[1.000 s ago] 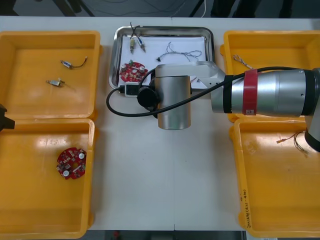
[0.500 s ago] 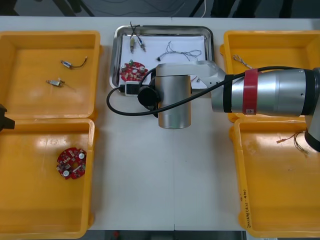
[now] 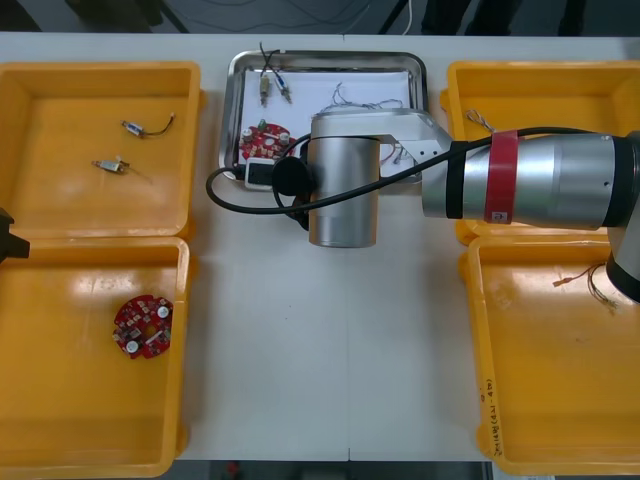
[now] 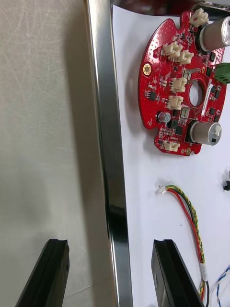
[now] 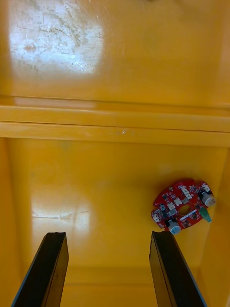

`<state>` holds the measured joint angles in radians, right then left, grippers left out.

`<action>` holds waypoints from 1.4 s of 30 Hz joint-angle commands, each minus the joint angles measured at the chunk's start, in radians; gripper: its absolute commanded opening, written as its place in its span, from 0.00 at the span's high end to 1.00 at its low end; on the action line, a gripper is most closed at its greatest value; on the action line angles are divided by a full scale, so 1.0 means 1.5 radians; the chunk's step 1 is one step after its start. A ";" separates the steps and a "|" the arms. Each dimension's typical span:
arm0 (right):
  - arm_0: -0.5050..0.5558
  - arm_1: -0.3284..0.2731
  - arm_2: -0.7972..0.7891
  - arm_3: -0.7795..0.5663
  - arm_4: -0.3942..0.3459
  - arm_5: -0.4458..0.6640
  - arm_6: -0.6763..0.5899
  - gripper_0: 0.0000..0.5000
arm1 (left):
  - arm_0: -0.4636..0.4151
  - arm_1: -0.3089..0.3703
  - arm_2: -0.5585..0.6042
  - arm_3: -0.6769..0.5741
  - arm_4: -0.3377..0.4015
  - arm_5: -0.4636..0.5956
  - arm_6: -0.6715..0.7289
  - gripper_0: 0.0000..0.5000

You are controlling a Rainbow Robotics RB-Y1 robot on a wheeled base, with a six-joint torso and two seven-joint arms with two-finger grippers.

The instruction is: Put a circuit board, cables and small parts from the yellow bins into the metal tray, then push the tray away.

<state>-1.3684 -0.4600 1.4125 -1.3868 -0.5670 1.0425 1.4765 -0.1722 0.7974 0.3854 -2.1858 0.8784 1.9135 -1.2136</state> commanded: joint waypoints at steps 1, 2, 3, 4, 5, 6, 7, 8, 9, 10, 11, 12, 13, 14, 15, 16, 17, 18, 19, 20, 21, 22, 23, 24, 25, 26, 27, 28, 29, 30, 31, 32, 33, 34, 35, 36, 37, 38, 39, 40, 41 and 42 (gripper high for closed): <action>-0.039 0.012 -0.048 -0.047 -0.018 0.044 0.010 0.00 | 0.011 -0.006 0.020 -0.017 -0.006 0.004 -0.083 0.00; -0.038 0.012 -0.059 -0.062 -0.030 0.068 0.011 0.00 | 0.011 -0.006 0.020 -0.017 -0.006 0.004 -0.083 0.00; -0.038 0.012 -0.059 -0.062 -0.030 0.068 0.011 0.00 | 0.011 -0.006 0.020 -0.017 -0.006 0.004 -0.083 0.00; -0.038 0.012 -0.069 -0.086 -0.038 0.089 0.012 0.00 | 0.011 -0.006 0.020 -0.017 -0.006 0.004 -0.083 0.00; -0.038 0.012 -0.069 -0.086 -0.038 0.089 0.012 0.00 | 0.011 -0.006 0.020 -0.017 -0.006 0.004 -0.083 0.00; -0.036 0.011 -0.078 -0.115 -0.038 0.118 0.006 0.00 | 0.011 -0.006 0.020 -0.017 -0.006 0.004 -0.083 0.00; -0.034 0.011 -0.085 -0.136 -0.038 0.142 0.002 0.00 | 0.011 -0.006 0.020 -0.017 -0.006 0.004 -0.083 0.00; -0.029 0.011 -0.093 -0.157 -0.038 0.165 -0.003 0.00 | 0.011 -0.006 0.020 -0.017 -0.006 0.004 -0.083 0.00; -0.027 0.011 -0.099 -0.168 -0.038 0.176 -0.005 0.00 | 0.011 -0.006 0.020 -0.017 -0.006 0.004 -0.083 0.00; -0.019 0.011 -0.110 -0.187 -0.038 0.198 -0.009 0.00 | 0.011 -0.006 0.020 -0.017 -0.006 0.004 -0.083 0.00; -0.014 0.011 -0.118 -0.200 -0.038 0.214 -0.012 0.00 | 0.011 -0.006 0.020 -0.017 -0.006 0.004 -0.083 0.00; -0.009 0.010 -0.130 -0.221 -0.038 0.237 -0.016 0.00 | 0.011 -0.006 0.020 -0.017 -0.006 0.004 -0.083 0.00; -0.004 0.010 -0.139 -0.237 -0.038 0.259 -0.020 0.00 | 0.011 -0.006 0.020 -0.017 -0.006 0.004 -0.083 0.00; -0.002 0.010 -0.144 -0.244 -0.038 0.269 -0.021 0.00 | 0.011 -0.006 0.020 -0.017 -0.006 0.004 -0.083 0.00; 0.005 0.010 -0.155 -0.260 -0.039 0.288 -0.025 0.00 | 0.011 -0.006 0.020 -0.017 -0.006 0.004 -0.083 0.00; 0.014 0.010 -0.165 -0.274 -0.040 0.306 -0.029 0.00 | 0.011 -0.006 0.020 -0.017 -0.006 0.004 -0.083 0.00; 0.018 0.010 -0.172 -0.281 -0.040 0.314 -0.031 0.00 | 0.011 -0.006 0.020 -0.017 -0.006 0.004 -0.083 0.00; 0.033 0.010 -0.187 -0.298 -0.040 0.335 -0.034 0.00 | 0.011 -0.006 0.020 -0.017 -0.006 0.004 -0.083 0.00; 0.040 0.010 -0.195 -0.305 -0.040 0.345 -0.036 0.00 | 0.011 -0.006 0.020 -0.017 -0.006 0.004 -0.083 0.00; 0.059 0.010 -0.215 -0.323 -0.039 0.370 -0.039 0.00 | 0.011 -0.006 0.020 -0.017 -0.006 0.004 -0.083 0.00; 0.076 0.007 -0.235 -0.342 -0.039 0.393 -0.041 0.00 | 0.011 -0.006 0.020 -0.017 -0.006 0.004 -0.083 0.00; 0.095 0.005 -0.258 -0.363 -0.039 0.420 -0.045 0.00 | 0.011 -0.006 0.020 -0.017 -0.006 0.004 -0.083 0.00; 0.104 0.004 -0.267 -0.373 -0.039 0.434 -0.046 0.00 | 0.011 -0.006 0.020 -0.017 -0.006 0.004 -0.083 0.00; 0.128 -0.002 -0.294 -0.404 -0.038 0.469 -0.050 0.00 | 0.011 -0.006 0.020 -0.017 -0.006 0.004 -0.083 0.00; 0.136 -0.004 -0.305 -0.417 -0.038 0.484 -0.051 0.00 | 0.011 -0.006 0.020 -0.017 -0.006 0.004 -0.083 0.00; 0.152 -0.012 -0.323 -0.444 -0.038 0.514 -0.054 0.00 | 0.011 -0.006 0.020 -0.017 -0.006 0.004 -0.083 0.00; 0.171 -0.021 -0.342 -0.471 -0.038 0.542 -0.057 0.00 | 0.011 -0.006 0.020 -0.017 -0.006 0.004 -0.083 0.00; 0.178 -0.025 -0.351 -0.483 -0.037 0.554 -0.058 0.00 | 0.011 -0.006 0.020 -0.017 -0.006 0.004 -0.083 0.00; 0.198 -0.033 -0.372 -0.510 -0.036 0.580 -0.062 0.00 | 0.011 -0.006 0.020 -0.017 -0.006 0.004 -0.083 0.00; 0.217 -0.038 -0.394 -0.532 -0.035 0.585 -0.065 0.00 | 0.011 -0.006 0.020 -0.017 -0.006 0.004 -0.083 0.00; 0.227 -0.041 -0.405 -0.540 -0.033 0.585 -0.065 0.00 | 0.011 -0.006 0.020 -0.017 -0.006 0.004 -0.083 0.00; 0.252 -0.043 -0.431 -0.561 -0.030 0.585 -0.068 0.00 | 0.011 -0.006 0.020 -0.017 -0.006 0.004 -0.083 0.00; 0.278 -0.043 -0.461 -0.579 -0.026 0.585 -0.069 0.00 | 0.011 -0.006 0.020 -0.017 -0.006 0.004 -0.083 0.00; 0.278 -0.043 -0.461 -0.579 -0.026 0.585 -0.069 0.00 | 0.011 -0.006 0.020 -0.017 -0.006 0.004 -0.083 0.00; 0.321 -0.043 -0.509 -0.608 -0.017 0.585 -0.071 0.00 | 0.011 -0.006 0.020 -0.017 -0.006 0.004 -0.083 0.00; 0.330 -0.044 -0.521 -0.617 -0.015 0.585 -0.072 0.00 | 0.011 -0.006 0.020 -0.017 -0.006 0.004 -0.083 0.00; 0.330 -0.044 -0.521 -0.617 -0.015 0.585 -0.072 0.00 | 0.011 -0.006 0.020 -0.017 -0.006 0.004 -0.083 0.00; 0.365 -0.044 -0.562 -0.638 -0.005 0.585 -0.074 0.00 | 0.011 -0.006 0.020 -0.017 -0.006 0.004 -0.083 0.00; 0.383 -0.044 -0.586 -0.648 -0.002 0.585 -0.077 0.00 | 0.011 -0.006 0.020 -0.017 -0.006 0.004 -0.083 0.00; 0.400 -0.044 -0.611 -0.658 0.000 0.585 -0.079 0.00 | 0.011 -0.006 0.020 -0.017 -0.006 0.004 -0.083 0.00; 0.409 -0.044 -0.624 -0.662 0.000 0.585 -0.081 0.00 | 0.011 -0.006 0.020 -0.017 -0.006 0.004 -0.083 0.00; 0.427 -0.044 -0.654 -0.668 0.001 0.585 -0.085 0.00 | 0.011 -0.006 0.020 -0.017 -0.006 0.004 -0.083 0.00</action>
<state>-0.7968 -0.5070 0.5479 -2.3362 -0.5784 1.9163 1.4106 -0.1720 0.7972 0.3855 -2.1870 0.8782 1.9136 -1.2137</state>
